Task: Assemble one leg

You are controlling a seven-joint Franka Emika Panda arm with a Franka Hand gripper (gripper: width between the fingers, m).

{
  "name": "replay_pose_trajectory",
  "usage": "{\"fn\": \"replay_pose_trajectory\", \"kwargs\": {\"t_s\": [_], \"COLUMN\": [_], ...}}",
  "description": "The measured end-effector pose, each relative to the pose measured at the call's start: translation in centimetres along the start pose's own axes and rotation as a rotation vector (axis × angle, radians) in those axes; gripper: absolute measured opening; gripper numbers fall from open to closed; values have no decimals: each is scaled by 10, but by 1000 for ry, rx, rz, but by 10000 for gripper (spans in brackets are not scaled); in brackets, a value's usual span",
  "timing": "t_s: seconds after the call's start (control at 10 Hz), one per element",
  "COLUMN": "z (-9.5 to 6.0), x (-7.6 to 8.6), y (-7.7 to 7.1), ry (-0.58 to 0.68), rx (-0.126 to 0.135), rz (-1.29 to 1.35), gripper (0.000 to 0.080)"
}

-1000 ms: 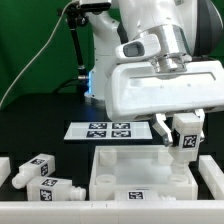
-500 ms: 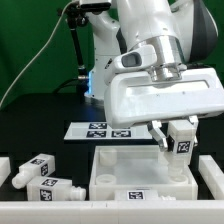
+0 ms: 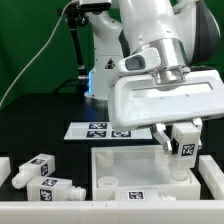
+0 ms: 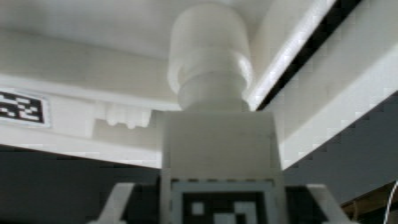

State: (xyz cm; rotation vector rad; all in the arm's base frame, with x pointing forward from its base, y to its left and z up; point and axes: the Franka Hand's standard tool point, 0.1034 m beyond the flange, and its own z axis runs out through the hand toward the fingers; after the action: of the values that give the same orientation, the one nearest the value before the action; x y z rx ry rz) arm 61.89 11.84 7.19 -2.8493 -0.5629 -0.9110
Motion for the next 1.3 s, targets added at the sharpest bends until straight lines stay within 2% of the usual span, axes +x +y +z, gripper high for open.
{"fn": "replay_pose_trajectory", "kwargs": {"t_s": [0.3, 0.6, 0.8, 1.0, 1.1, 1.3], "z": [8, 10, 11, 12, 12, -6], "x": [-2, -6, -7, -8, -8, 11], "y": [-4, -3, -4, -4, -4, -2], "ry": [-3, 1, -12, -14, -14, -28], "rx": [9, 5, 12, 12, 12, 17], "rz": [3, 5, 6, 6, 6, -1], "gripper": [277, 277, 287, 608, 637, 646]}}
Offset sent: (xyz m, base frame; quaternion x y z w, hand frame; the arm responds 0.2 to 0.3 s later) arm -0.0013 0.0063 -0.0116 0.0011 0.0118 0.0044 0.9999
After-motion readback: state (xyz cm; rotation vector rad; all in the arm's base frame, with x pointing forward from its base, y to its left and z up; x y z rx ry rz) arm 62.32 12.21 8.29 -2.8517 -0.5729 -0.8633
